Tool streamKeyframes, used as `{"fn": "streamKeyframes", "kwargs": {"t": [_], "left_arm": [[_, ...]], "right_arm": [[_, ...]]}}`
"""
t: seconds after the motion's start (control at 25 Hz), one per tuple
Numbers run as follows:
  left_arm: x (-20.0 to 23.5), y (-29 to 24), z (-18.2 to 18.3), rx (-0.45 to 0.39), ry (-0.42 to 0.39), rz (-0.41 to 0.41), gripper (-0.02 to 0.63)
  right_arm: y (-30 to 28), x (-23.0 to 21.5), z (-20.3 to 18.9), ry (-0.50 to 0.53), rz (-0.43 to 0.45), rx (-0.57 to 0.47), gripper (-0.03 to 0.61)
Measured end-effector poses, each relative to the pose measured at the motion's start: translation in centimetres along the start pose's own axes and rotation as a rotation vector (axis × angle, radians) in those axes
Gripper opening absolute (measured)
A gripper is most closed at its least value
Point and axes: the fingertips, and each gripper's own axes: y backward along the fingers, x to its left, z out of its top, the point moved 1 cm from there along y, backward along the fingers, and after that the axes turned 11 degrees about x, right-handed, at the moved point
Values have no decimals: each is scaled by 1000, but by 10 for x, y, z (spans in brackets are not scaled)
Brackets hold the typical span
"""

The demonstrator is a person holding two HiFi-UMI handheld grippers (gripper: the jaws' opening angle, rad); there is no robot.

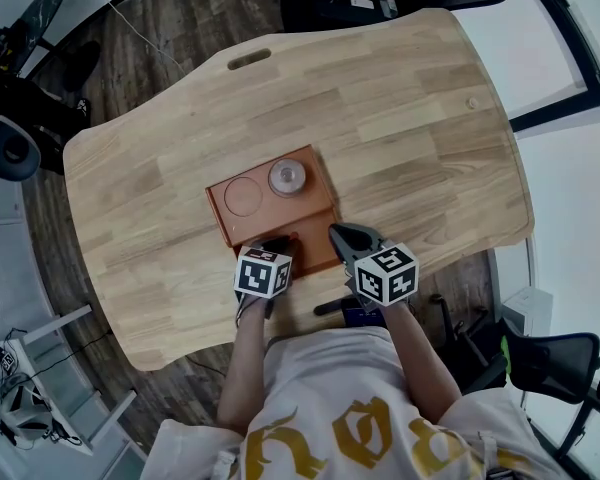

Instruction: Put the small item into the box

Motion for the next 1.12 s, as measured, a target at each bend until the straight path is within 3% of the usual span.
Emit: {"fn": "streamKeyframes", "kwargs": {"t": [0.48,0.92,1.12], "left_arm": [[-7,22,7,-99,14,-35,41],[-16,64,15,-268,3,-3,11],[-27,92,19,-371,19,-26,11]], "right_arm": [[4,8,1,21,3,-15,12],[22,18,3,60,-26,-71,12],[38,29,10,92,-40,-120,11]]}}
